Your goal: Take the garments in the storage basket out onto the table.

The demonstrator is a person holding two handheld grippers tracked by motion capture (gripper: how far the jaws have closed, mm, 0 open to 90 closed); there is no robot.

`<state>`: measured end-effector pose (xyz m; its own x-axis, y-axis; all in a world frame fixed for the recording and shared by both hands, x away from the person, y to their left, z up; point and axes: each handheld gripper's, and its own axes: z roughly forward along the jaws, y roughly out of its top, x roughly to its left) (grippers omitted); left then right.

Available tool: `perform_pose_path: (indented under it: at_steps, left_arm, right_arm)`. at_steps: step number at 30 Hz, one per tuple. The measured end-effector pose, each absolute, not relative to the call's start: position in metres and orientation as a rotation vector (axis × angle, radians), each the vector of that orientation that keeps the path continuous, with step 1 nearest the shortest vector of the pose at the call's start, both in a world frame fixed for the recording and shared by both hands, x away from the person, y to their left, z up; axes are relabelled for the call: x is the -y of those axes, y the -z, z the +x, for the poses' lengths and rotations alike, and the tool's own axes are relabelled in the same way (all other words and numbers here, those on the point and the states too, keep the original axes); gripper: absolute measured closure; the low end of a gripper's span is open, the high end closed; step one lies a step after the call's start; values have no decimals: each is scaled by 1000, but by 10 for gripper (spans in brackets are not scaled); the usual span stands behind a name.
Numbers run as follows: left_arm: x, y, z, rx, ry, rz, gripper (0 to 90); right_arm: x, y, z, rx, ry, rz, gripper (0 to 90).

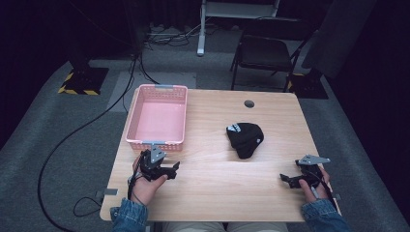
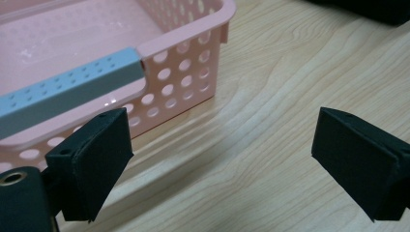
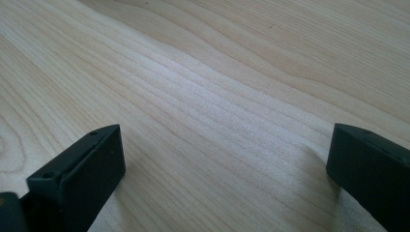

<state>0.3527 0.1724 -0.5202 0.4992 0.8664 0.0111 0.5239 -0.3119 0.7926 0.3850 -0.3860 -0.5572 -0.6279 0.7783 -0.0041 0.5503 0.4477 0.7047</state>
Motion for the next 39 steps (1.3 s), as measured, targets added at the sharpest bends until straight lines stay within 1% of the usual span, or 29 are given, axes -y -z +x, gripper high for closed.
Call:
perform_pose_path:
  at_steps: [9, 24, 39]
  left_arm:
    - [-187, 532, 349, -1189, -579, 1988, 72]
    - [-202, 548, 347, -1276, -546, 2015, 70]
    - [-211, 554, 343, -1341, -540, 2041, 71]
  right_arm:
    - [386, 557, 385, -2376, -977, 1133, 1]
    - [386, 557, 385, -2375, -977, 1133, 1]
    - [386, 557, 385, -2375, -977, 1133, 1]
